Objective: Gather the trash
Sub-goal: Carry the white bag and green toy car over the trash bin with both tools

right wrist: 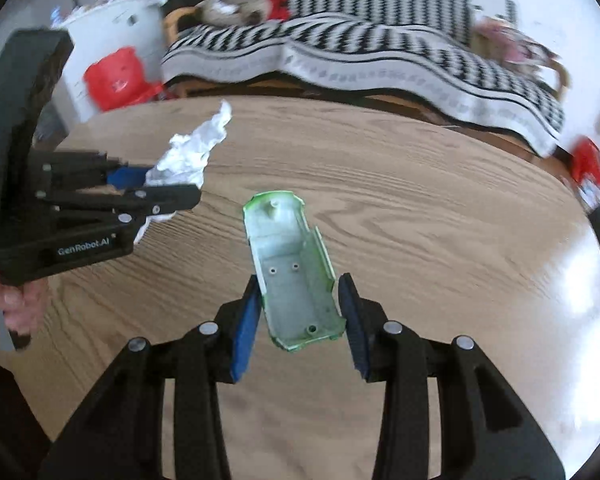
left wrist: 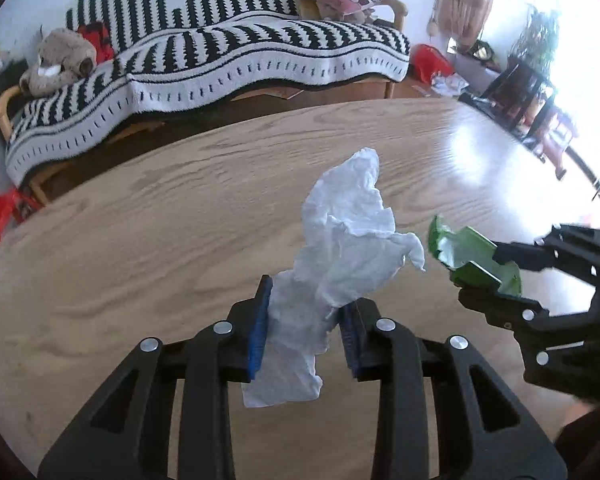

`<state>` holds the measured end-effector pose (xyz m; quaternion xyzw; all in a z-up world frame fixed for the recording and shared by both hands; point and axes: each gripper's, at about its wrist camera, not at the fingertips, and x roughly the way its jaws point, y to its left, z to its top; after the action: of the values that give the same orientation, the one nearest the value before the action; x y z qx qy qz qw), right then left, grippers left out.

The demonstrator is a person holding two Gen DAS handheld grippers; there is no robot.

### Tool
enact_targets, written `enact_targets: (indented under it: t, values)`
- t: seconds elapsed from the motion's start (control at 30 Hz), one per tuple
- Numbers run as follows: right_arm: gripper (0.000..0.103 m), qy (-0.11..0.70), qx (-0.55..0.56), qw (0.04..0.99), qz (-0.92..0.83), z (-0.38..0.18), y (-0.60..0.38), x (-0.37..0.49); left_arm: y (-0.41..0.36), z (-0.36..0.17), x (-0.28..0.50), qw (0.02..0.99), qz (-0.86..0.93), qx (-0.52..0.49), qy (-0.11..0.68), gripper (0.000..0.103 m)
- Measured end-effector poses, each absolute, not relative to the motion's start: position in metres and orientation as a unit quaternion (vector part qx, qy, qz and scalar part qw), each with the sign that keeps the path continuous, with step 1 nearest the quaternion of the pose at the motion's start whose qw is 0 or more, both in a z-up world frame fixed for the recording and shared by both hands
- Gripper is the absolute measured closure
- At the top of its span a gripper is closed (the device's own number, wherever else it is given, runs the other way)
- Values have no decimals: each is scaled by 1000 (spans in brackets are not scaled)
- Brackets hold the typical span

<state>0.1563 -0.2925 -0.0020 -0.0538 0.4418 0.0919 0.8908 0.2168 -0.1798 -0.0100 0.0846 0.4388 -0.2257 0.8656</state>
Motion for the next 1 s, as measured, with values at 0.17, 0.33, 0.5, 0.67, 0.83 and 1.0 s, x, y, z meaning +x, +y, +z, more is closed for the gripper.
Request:
enact_targets:
  t: [0.17, 0.33, 0.5, 0.67, 0.83, 1.0]
  values:
    - [64, 427, -21, 903, 35, 20, -334, 100, -222, 3, 180, 864, -242, 81, 434, 72]
    - [64, 410, -16, 912, -20, 32, -379, 43, -269, 10, 149, 862, -266, 80, 423, 72]
    - [64, 387, 19, 919, -77, 46, -447, -17, -327, 14, 117, 858, -296, 84, 412, 72]
    - [64, 375, 56, 916, -134, 52, -513, -69, -392, 16, 89, 849, -332, 86, 403, 72]
    - [64, 367, 95, 905, -194, 46, -577, -131, -463, 14, 50, 827, -381, 95, 402, 72]
    - [64, 358, 141, 889, -249, 37, -633, -193, -521, 7, 9, 807, -424, 112, 396, 72]
